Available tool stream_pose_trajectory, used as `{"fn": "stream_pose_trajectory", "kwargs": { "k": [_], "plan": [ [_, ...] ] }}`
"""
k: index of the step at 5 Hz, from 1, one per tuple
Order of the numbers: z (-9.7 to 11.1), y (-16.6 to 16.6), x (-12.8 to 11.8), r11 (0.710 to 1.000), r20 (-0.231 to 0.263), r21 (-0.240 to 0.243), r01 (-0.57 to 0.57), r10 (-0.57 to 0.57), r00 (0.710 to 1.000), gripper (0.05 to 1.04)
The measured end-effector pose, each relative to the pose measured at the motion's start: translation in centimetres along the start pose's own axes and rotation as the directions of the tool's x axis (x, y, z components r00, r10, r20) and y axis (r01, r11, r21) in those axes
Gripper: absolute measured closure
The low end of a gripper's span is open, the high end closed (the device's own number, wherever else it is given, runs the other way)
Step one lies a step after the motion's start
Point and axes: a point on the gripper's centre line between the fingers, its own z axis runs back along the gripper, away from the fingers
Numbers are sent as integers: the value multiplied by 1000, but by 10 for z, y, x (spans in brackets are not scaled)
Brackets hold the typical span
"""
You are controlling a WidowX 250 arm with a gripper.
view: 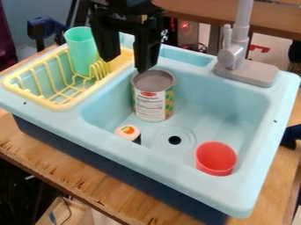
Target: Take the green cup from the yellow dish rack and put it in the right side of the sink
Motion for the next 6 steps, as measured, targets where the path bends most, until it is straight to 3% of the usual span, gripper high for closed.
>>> {"fn": "stream_pose_trajectory", "kwargs": {
  "k": [1, 2, 4, 6],
  "plan": [
    [-7, 1, -1, 1000, -27, -3, 2, -2, 1000, 82],
    [8, 20, 3, 1000, 5, -20, 4, -4, 1000, 82],
    [17, 64, 10, 999, 44, 50, -21, 19, 999, 82],
    [6, 102, 31, 996, 42, 72, -49, 47, 998, 82]
  ]
}}
